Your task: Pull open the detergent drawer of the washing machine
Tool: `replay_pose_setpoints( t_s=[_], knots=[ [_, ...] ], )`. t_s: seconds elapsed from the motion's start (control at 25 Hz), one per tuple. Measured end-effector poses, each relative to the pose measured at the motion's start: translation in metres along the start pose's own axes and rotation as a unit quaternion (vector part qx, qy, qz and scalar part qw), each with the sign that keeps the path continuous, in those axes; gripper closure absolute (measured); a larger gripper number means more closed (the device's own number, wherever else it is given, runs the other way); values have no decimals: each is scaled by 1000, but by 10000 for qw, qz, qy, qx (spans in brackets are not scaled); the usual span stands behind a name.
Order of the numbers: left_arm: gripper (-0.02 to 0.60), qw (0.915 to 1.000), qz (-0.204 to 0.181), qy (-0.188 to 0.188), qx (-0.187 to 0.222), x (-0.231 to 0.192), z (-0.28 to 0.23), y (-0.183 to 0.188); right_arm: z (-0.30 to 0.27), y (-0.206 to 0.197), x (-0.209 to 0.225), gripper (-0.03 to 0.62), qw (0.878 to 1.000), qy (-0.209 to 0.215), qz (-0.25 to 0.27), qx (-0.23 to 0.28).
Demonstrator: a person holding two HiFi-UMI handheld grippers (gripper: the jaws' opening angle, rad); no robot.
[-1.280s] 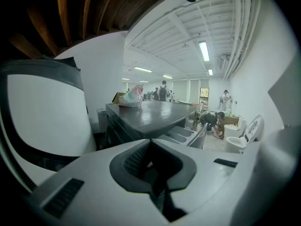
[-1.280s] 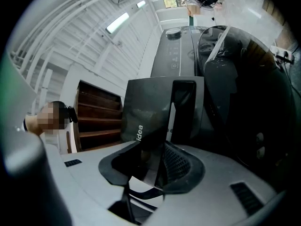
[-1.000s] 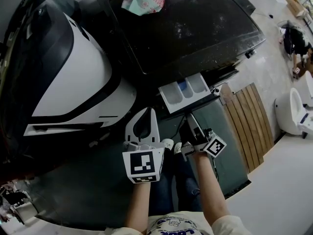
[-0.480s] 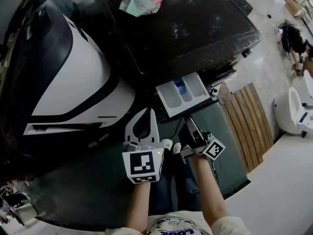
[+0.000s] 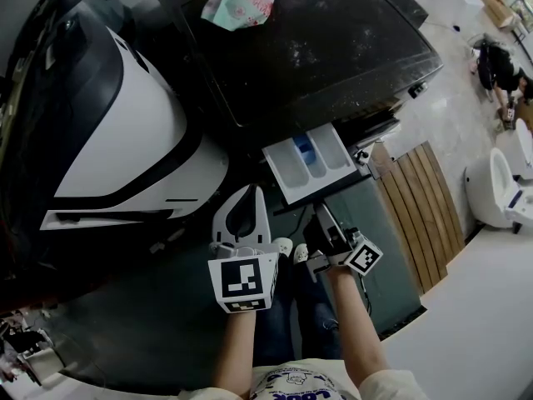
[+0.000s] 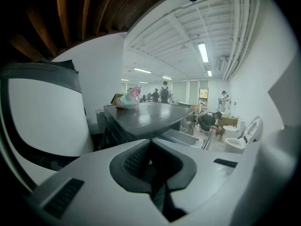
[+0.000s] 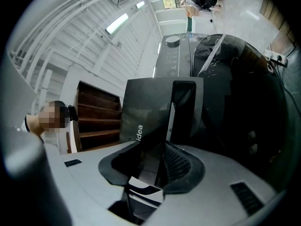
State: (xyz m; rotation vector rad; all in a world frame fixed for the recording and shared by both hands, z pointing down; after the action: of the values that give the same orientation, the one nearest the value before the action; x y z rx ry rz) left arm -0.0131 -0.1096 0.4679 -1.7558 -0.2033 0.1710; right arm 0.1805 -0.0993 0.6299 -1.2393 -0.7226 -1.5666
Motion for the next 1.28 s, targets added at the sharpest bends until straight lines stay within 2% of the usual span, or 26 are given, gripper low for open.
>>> replay_pose_setpoints(
  t_s=[0.52,0.76,0.88,0.96,1.08,1.28],
  knots=[
    [569,10000,19,43,34,-5,3,4,4,-1,-3,433,9999,-112,107,0],
    [569,9999,26,95,79,-12,4,10,12,-1,-18,395,9981,-273,531,-148],
    [569,9998,44,124,126,-15,5,16,19,4,-27,395,9942,-531,900,-269],
    [569,9997,55,140,166,-18,7,22,25,9,-37,395,9859,-758,1415,-466],
    [569,9996,59,166,230,-21,11,35,25,21,-66,422,9648,-920,2369,-679],
    [569,9986,72,245,460,-28,14,65,-9,49,-139,492,9190,-707,3840,-553]
  ],
)
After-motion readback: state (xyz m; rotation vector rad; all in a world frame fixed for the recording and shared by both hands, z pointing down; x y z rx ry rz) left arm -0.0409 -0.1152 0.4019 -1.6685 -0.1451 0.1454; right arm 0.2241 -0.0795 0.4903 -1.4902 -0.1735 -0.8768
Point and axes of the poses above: the fingertips, and each gripper's own axes: z backward along the fingers, x to its right, y out of its top, the point moved 8 cm from there along z, backward along the fingers, and after that the axes turned 13 degrees about x, right-handed, at the moved point
